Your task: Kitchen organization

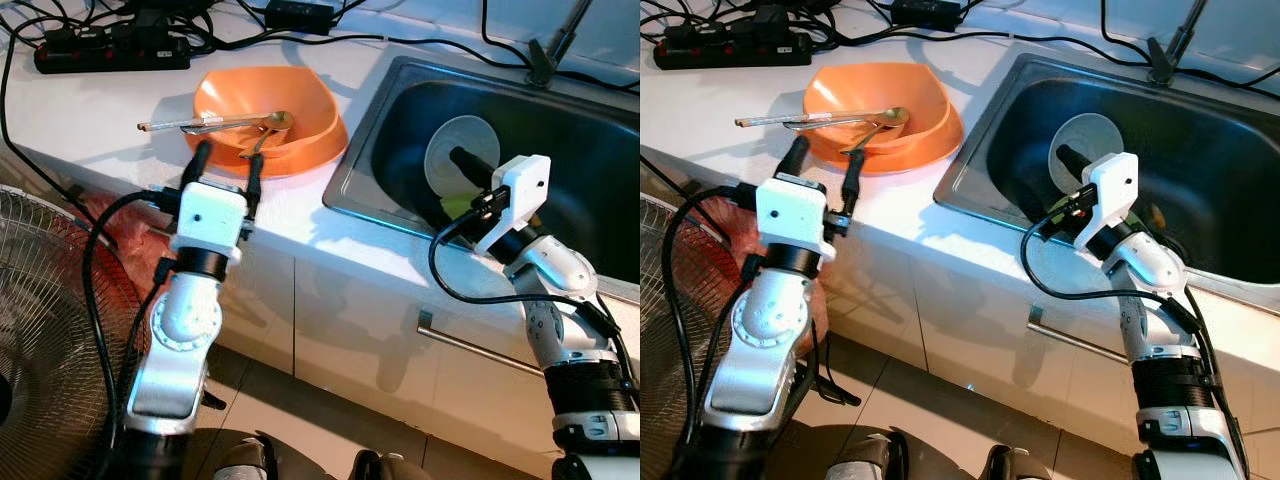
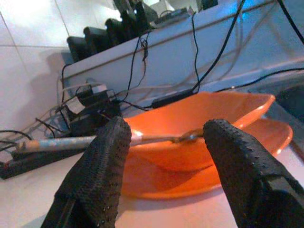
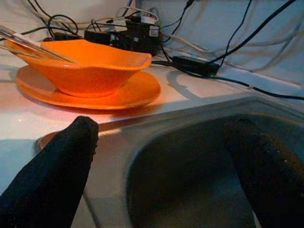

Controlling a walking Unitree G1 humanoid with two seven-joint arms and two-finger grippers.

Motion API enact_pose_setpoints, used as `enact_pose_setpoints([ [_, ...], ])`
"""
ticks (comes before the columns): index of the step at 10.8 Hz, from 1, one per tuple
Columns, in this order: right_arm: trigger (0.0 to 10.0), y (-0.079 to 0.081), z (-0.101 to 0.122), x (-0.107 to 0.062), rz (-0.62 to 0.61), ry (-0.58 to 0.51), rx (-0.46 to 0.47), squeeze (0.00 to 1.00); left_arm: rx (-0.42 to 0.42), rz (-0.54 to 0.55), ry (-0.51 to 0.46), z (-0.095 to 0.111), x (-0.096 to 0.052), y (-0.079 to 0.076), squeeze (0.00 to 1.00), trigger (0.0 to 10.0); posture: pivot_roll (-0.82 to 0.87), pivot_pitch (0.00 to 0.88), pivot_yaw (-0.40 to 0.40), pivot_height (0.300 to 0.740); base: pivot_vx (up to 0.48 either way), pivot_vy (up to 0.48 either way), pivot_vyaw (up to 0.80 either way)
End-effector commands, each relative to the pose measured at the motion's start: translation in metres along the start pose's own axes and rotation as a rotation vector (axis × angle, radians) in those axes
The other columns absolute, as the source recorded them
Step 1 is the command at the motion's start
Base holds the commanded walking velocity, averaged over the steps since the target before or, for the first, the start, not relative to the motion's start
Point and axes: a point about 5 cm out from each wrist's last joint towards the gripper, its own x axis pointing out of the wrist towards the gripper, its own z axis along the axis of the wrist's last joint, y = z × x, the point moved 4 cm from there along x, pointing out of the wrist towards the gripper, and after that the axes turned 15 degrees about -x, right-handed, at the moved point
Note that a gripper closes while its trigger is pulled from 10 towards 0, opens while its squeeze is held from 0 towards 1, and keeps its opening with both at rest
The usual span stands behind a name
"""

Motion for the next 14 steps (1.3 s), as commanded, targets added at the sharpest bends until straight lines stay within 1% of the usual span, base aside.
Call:
enact_pose_setpoints([
  [1, 10.0, 0.002, 0.001, -0.002, 0.002, -0.005, 0.013, 0.0, -0.006, -0.002, -0.008, 0.0, 0.002, 0.0, 0.0, 10.0, 0.1, 0.181, -0.053, 0.74, 0.0, 0.0, 0.0],
  [4, 10.0, 0.004, 0.0, -0.002, 0.0, -0.002, 0.021, 0.0, -0.013, -0.002, -0.026, -0.002, 0.011, -0.002, 0.0, 10.0, 0.1, 0.179, -0.054, 0.74, 0.0, 0.0, 0.0],
  [7, 10.0, 0.007, 0.0, -0.002, 0.004, 0.001, 0.022, 0.0, -0.021, -0.018, -0.034, -0.002, 0.014, -0.004, 0.0, 10.0, 0.09, 0.174, -0.05, 0.74, 0.0, 0.0, 0.0],
  [8, 10.0, 0.009, 0.0, -0.001, 0.006, 0.0, 0.024, 0.0, -0.028, -0.022, -0.032, -0.004, 0.018, -0.005, 0.0, 10.0, 0.08, 0.172, -0.048, 0.74, 0.0, 0.0, 0.0],
  [12, 10.0, 0.009, 0.0, -0.002, 0.011, 0.0, 0.024, 0.0, -0.049, -0.025, -0.017, -0.013, 0.023, -0.01, 0.0, 10.0, 0.07, 0.153, -0.051, 0.74, 0.0, 0.0, 0.0],
  [14, 10.0, 0.009, 0.001, -0.002, 0.013, 0.001, 0.023, 0.0, -0.051, -0.021, -0.011, -0.016, 0.027, -0.01, 0.0, 10.0, 0.07, 0.149, -0.052, 0.74, 0.0, 0.0, 0.0],
])
